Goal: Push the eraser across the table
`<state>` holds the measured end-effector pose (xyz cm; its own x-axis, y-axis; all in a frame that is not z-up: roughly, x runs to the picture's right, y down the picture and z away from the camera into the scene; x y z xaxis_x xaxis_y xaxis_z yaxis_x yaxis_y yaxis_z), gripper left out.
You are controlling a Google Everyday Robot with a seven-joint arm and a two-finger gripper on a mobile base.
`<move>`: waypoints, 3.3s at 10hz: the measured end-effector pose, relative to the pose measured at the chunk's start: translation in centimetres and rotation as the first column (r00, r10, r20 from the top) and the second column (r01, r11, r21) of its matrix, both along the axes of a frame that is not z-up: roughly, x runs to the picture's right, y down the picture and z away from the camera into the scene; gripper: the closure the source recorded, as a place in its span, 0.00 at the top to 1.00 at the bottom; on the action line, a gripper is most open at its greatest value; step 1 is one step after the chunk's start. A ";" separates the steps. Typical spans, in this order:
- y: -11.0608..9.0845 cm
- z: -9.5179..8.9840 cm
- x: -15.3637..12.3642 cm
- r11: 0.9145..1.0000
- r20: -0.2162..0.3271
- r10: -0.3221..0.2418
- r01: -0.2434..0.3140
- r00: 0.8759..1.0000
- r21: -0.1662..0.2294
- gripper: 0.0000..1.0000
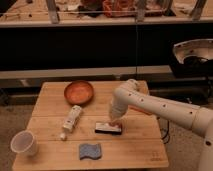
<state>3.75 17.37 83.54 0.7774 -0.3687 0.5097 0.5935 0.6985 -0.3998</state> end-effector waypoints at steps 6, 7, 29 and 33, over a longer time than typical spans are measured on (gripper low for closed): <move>1.0 0.3 -0.6 0.995 0.013 -0.095 0.095 0.995 0.002 0.00; 1.4 0.3 -0.6 0.994 0.016 -0.110 0.110 0.994 0.002 0.00; 4.2 -1.5 -4.5 0.964 0.143 -0.266 0.259 0.953 0.064 0.00; 4.2 -1.8 -4.8 0.961 0.156 -0.274 0.266 0.949 0.071 0.00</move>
<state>-1.07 21.61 81.77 0.5534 -0.5806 0.5972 0.8166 0.5196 -0.2515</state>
